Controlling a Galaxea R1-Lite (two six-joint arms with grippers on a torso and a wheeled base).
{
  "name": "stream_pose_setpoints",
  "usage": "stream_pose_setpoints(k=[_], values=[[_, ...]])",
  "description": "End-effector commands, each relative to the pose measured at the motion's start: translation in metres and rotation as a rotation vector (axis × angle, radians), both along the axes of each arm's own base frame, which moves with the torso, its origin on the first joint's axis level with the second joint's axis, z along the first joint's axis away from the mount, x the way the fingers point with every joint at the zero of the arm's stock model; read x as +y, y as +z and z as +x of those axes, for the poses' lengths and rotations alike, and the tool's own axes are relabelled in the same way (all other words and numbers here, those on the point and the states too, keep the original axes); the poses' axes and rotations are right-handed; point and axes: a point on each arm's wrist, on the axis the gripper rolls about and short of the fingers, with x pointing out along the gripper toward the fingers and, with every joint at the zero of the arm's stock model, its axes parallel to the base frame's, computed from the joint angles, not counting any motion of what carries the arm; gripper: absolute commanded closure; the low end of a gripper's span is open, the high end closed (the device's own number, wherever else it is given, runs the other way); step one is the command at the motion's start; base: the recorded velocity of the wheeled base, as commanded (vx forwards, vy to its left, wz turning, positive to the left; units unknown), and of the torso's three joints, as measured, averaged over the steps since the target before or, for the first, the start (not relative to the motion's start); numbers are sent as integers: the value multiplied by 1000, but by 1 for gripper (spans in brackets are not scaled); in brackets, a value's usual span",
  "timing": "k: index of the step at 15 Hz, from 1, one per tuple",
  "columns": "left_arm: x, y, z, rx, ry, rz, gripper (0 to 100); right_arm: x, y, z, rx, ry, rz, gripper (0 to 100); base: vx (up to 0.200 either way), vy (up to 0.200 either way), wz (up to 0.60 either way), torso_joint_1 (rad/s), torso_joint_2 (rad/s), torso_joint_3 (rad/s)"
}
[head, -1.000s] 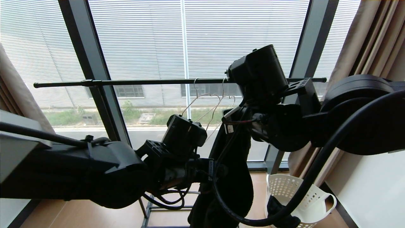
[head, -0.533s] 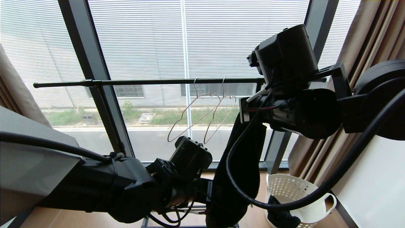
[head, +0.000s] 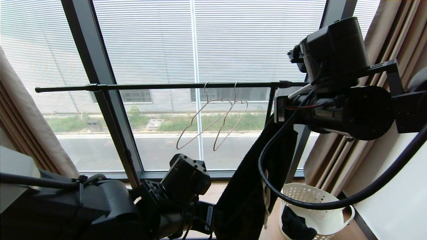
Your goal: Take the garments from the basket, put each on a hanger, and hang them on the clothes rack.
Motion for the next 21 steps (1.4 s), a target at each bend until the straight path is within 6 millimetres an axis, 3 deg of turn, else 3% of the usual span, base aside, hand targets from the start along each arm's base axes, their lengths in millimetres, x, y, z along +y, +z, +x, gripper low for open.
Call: stream_pose_setpoints(k=[1, 6, 11, 14, 21], values=[[11, 11, -10, -17, 0, -18, 100, -12, 4, -6, -8, -20, 10, 100, 0, 0, 0, 0, 0, 0], [44, 34, -15, -78, 77, -68, 100, -41, -9, -9, 17, -91, 8, 100, 0, 0, 0, 0, 0, 0], [57, 42, -10, -102, 122, -85, 100, -49, -32, -12, 26, -108, 4, 100, 0, 0, 0, 0, 0, 0], [63, 42, -4, -112, 136, -80, 100, -50, -36, -13, 48, -32, -64, 100, 0, 0, 0, 0, 0, 0], [78, 60, 22, -266, 62, -146, 100, -80, -49, -36, 162, 211, -161, 100, 0, 0, 0, 0, 0, 0]])
